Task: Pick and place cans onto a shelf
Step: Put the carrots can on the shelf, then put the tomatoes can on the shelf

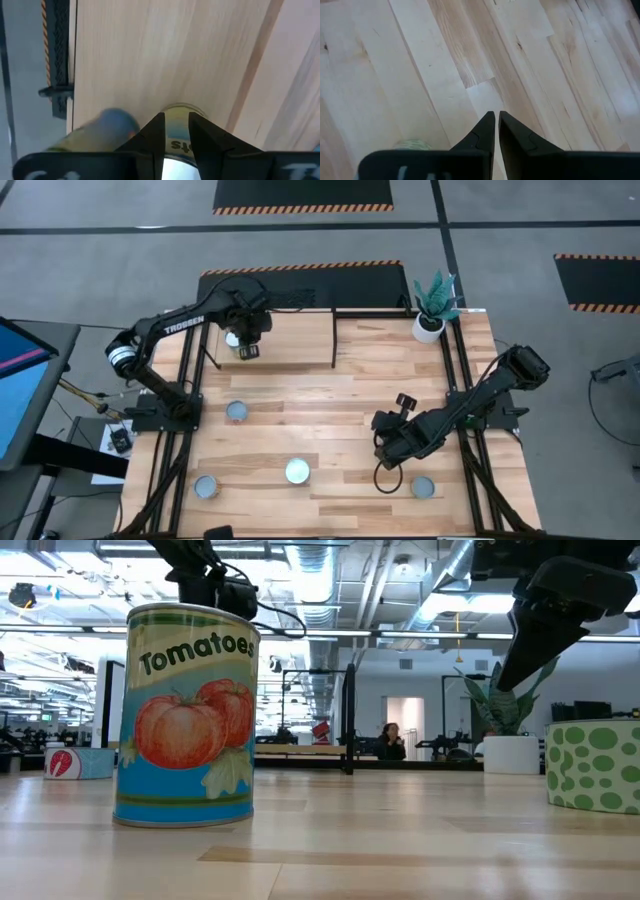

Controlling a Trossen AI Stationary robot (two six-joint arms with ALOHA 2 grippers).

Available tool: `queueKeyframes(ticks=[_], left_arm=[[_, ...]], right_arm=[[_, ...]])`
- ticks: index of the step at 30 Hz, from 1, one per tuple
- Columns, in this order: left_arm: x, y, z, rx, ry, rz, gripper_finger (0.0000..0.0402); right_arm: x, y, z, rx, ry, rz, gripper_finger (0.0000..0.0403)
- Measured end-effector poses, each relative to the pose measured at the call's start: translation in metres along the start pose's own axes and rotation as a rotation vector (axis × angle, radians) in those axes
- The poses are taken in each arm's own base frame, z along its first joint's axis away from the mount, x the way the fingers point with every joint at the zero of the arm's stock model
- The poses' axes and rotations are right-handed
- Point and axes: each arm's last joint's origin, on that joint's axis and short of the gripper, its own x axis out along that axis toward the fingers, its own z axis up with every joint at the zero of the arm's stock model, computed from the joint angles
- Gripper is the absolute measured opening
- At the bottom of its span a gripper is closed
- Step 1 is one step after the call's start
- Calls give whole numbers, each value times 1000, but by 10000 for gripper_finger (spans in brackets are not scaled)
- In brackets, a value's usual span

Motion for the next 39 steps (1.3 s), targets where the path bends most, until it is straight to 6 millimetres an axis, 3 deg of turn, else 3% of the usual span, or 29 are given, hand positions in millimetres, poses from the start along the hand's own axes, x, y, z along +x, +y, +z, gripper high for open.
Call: queueKeyframes(ticks=[14,27,31,35,39], left_arm=[[-1,1,-8,1,122,102,75],[-2,1,-9,6,136,119,75],[-11,3,-2,7,87,138,75],[-35,-6,18,-14,-118,-28,75],[-52,-31,37,25,-325,-301,75]], right_arm=[[0,0,0,0,0,0,49],[0,0,0,-1,0,0,49],[0,0,0,-1,0,0,49],[0,0,0,-1,0,0,49],[0,0,0,0,3,3,49]])
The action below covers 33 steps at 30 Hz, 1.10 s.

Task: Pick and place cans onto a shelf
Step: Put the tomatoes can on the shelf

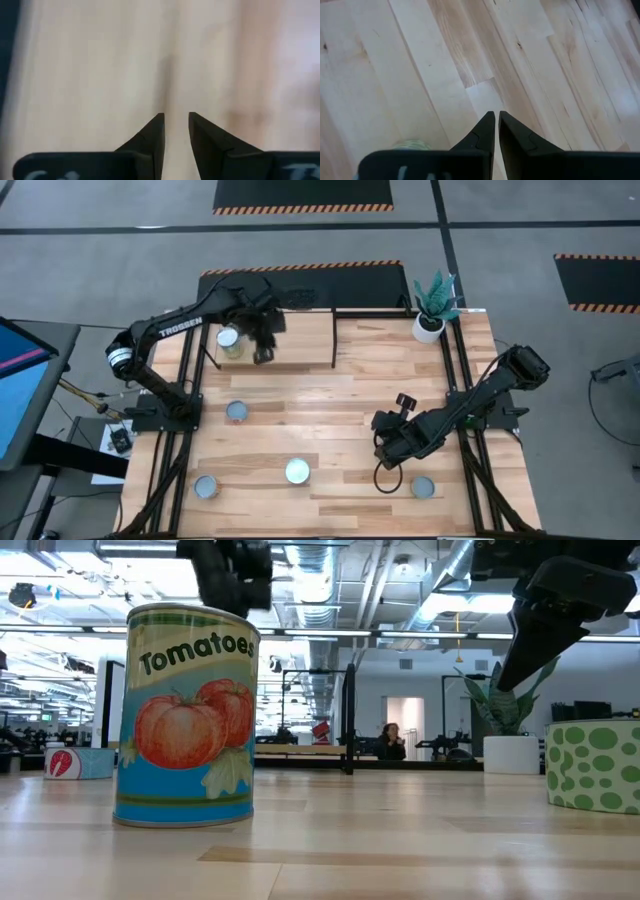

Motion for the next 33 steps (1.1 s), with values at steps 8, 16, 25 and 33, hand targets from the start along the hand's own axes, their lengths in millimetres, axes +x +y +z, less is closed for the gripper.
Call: queueKeyframes(ticks=[8,16,25,33], left_arm=[[33,-85,5,-10,84,-142,75],[38,-174,6,142,31,-129,75],[65,-247,1,271,-17,-131,75],[82,-266,-5,193,27,-142,75]], right_arm=[[0,1,-1,17,27,23,49],[-2,5,-6,190,124,97,49],[-13,3,-25,311,187,-4,49],[-20,4,-36,282,198,-36,49]])
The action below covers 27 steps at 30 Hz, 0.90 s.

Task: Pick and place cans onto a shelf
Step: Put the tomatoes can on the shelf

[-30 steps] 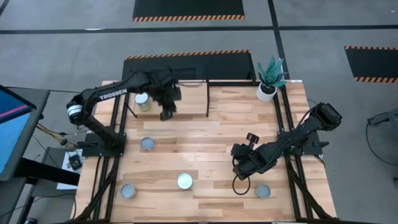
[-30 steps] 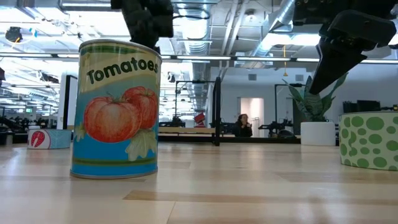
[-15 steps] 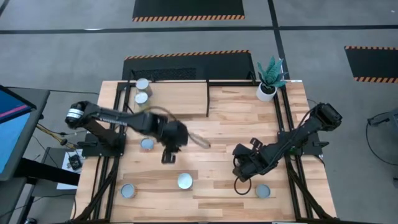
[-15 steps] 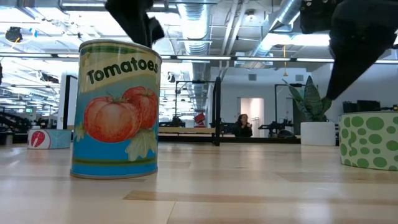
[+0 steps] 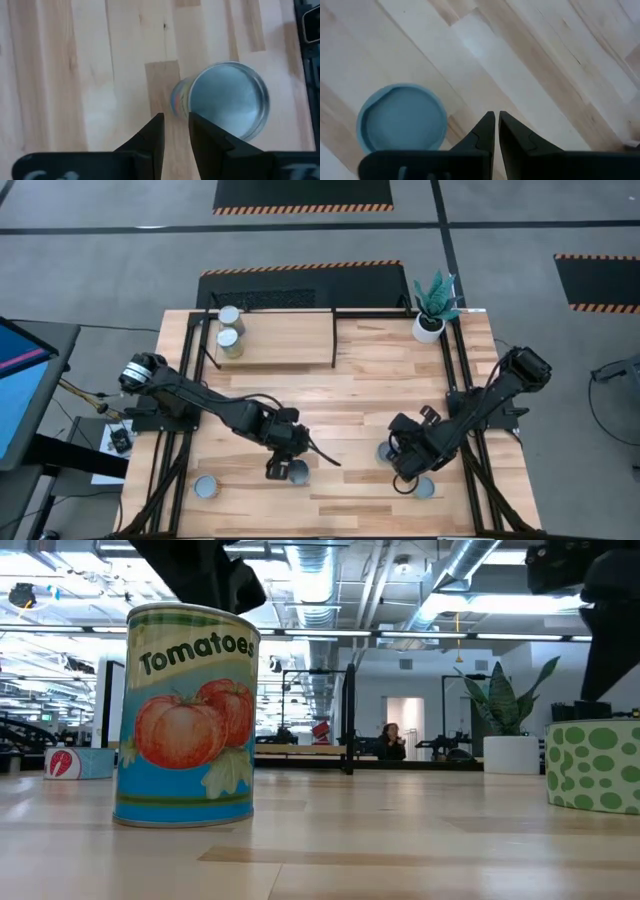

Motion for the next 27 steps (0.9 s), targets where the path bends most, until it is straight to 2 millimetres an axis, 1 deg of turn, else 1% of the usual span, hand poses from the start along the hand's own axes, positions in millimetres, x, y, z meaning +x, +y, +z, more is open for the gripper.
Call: queueKeyframes(ticks=[5,10,14,21,24,27], left_arm=[[2,-1,2,-64,-13,-20,79],[18,-2,0,-85,46,-22,82],[26,-3,1,-90,54,-28,83],[26,-3,1,-104,62,-41,81],[26,-3,-1,-107,89,-61,60],[28,-1,-1,-111,110,-74,18]], right_arm=[[-2,1,-4,-14,-6,7,49],[-4,2,-8,-12,-13,14,49],[-5,3,-10,-4,-17,18,49],[-8,4,-15,-13,-26,31,49],[-9,6,-18,-19,-44,42,49],[-11,8,-21,-25,-49,60,49]])
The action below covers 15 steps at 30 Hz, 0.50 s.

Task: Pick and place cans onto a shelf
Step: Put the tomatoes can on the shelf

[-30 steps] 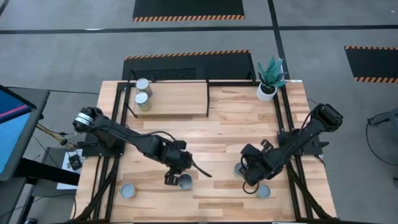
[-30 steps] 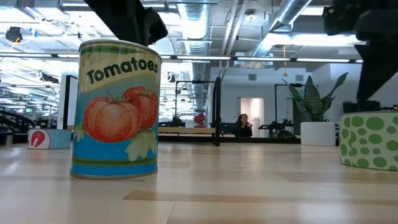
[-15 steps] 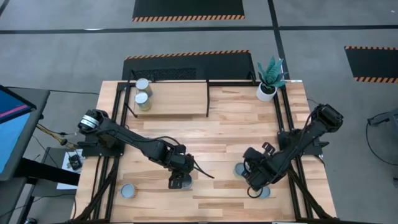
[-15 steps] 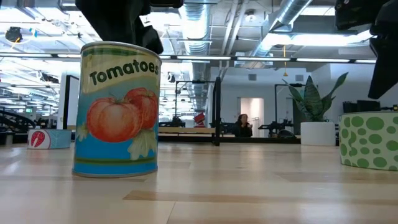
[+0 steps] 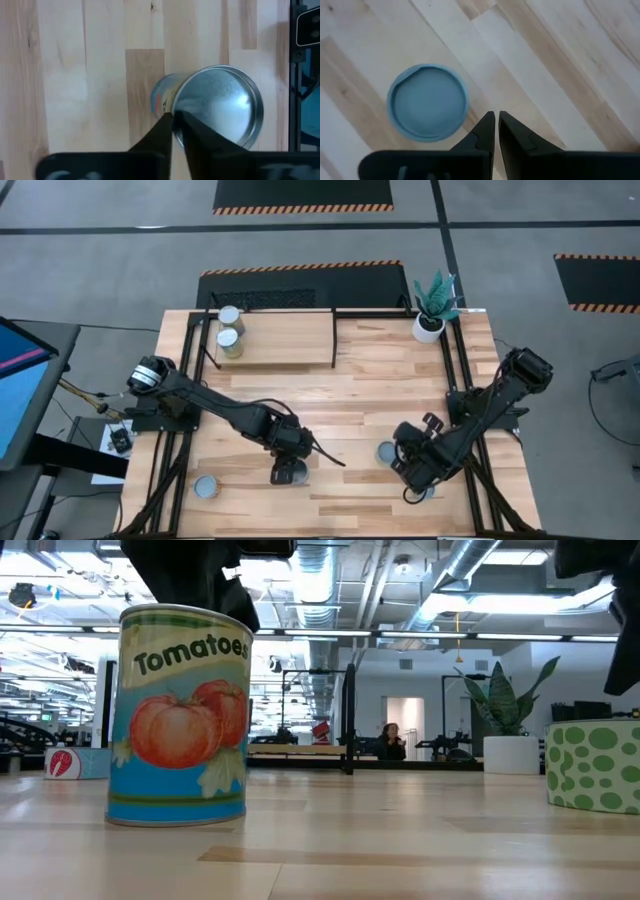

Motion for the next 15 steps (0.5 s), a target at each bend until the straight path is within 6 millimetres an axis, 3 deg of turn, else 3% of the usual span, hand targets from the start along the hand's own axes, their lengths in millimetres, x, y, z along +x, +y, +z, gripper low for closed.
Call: queueKeyframes(ticks=[7,15], left_arm=[[-4,9,1,26,14,20,1],[-28,28,10,75,59,154,0]], right_arm=[[-4,2,-8,19,-19,17,49],[-9,3,-16,19,-43,33,49]])
